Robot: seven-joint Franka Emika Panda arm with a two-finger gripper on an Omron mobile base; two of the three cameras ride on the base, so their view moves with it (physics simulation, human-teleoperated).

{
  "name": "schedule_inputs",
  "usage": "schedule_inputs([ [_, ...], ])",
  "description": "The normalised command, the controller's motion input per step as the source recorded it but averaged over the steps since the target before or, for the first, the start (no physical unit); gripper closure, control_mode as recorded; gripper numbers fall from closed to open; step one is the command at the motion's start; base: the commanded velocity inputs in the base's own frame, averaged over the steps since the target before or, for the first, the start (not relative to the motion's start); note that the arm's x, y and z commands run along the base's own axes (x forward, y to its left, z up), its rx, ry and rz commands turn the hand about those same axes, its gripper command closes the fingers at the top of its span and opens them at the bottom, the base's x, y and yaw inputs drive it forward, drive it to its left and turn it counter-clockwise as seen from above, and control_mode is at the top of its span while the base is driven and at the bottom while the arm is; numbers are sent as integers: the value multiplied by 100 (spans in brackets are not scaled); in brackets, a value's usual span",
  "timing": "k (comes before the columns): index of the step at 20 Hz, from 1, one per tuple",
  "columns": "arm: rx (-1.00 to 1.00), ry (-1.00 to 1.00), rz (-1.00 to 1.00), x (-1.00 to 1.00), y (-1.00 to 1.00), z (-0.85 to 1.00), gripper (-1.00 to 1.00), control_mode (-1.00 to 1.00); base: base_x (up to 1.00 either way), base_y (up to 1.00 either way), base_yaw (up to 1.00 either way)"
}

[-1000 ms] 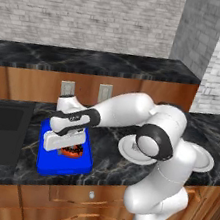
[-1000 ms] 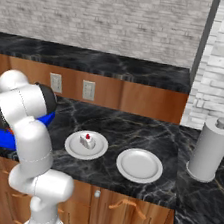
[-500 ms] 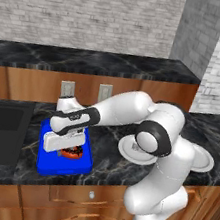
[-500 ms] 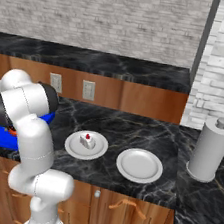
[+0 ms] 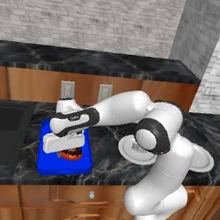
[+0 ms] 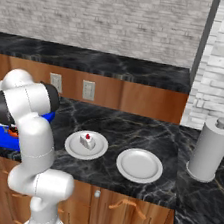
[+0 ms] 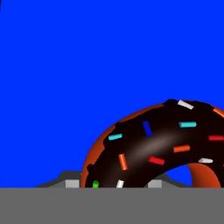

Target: Move the dessert items from the plates to the tray.

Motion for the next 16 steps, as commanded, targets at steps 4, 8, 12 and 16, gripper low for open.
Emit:
schedule_inputs([
  [4,0,0,0,0,0,-7,100,-100,0,0,0],
  [8,0,0,0,0,0,0,-100,-100,0,0,0],
  [12,0,0,0,0,0,0,-100,-100,0,0,0],
  [16,0,0,0,0,0,0,-100,-100,0,0,0],
])
